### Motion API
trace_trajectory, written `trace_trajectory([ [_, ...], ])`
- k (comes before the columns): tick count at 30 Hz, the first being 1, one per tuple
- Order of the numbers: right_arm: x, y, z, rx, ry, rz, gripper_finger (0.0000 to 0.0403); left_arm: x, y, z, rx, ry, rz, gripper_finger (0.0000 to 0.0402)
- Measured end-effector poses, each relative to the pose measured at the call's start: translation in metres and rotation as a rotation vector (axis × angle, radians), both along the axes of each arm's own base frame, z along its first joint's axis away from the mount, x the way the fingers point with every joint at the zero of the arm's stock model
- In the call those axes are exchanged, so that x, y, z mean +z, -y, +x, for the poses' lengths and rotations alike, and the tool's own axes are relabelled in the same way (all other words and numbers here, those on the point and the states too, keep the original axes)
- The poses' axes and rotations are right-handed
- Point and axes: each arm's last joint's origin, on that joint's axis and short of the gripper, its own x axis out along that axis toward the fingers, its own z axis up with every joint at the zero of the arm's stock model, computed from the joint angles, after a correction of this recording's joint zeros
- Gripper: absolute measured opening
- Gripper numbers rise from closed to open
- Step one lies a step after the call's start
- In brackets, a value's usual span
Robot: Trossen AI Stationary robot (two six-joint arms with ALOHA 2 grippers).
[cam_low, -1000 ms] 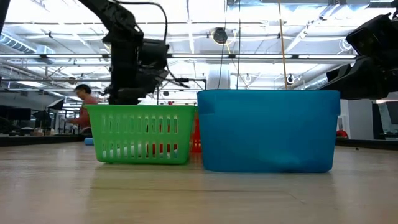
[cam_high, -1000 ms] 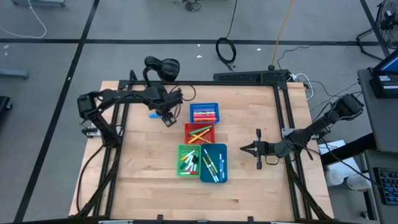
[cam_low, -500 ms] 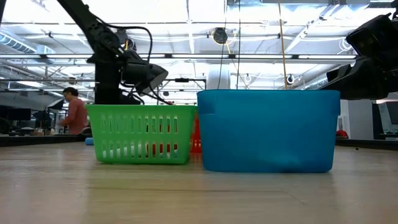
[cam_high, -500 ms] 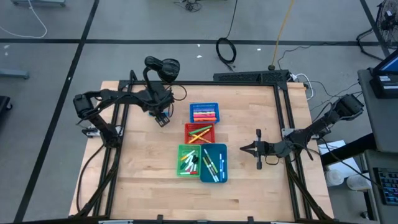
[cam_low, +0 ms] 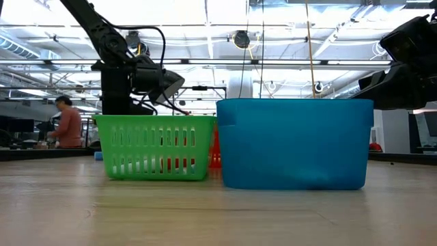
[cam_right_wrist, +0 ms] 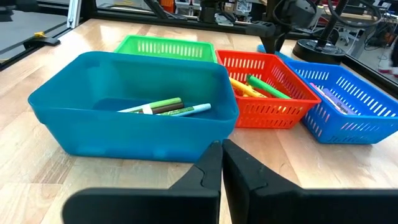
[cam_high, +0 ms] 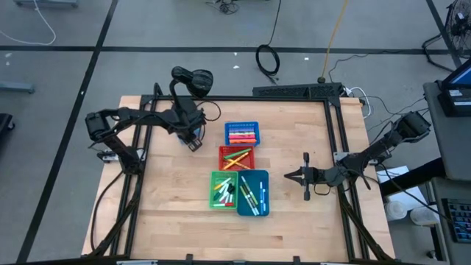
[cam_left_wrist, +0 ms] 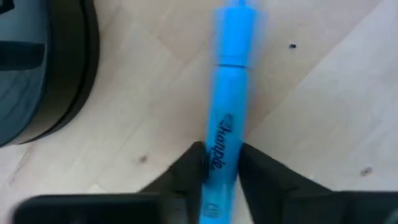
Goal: Pick & Place Markers
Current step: Put the large light blue highlighter pen into the blue bin
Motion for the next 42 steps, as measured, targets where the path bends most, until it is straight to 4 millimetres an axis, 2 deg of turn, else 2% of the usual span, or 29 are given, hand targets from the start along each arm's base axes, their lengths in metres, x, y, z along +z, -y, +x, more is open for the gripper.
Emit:
trace_trajectory([
  [2,0.000,0.000,0.000,0.000,0.000,0.000,0.0000,0.000,0.001,0.001,0.004,0.005,0.010,0.0068],
  [3,0.000,0.000,0.000,0.000,0.000,-0.001,0.0000,0.000,0.001,0.002,0.007,0.007,0.014,0.0059],
  [21,0.000,0.000,0.000,0.000,-0.002,-0.002,0.0000,0.000,0.003,0.009,-0.017,0.047,0.065,0.0063],
  [27,0.000,0.000,0.000,0.000,-0.003,-0.002,0.0000,0.004,0.009,0.012,-0.116,0.064,0.113,0.0063],
  [30,0.000,0.000,0.000,0.000,-0.002,-0.003,0.0000,0.019,0.016,0.014,-0.164,0.135,0.143,0.0063],
  [35,0.000,0.000,0.000,0.000,-0.002,-0.004,0.0000,0.065,0.027,0.014,-0.194,0.353,0.263,0.0063],
  [42,0.000,0.000,0.000,0.001,-0.001,-0.001,0.0000,0.130,0.053,0.027,-0.332,0.819,0.491,0.0063],
])
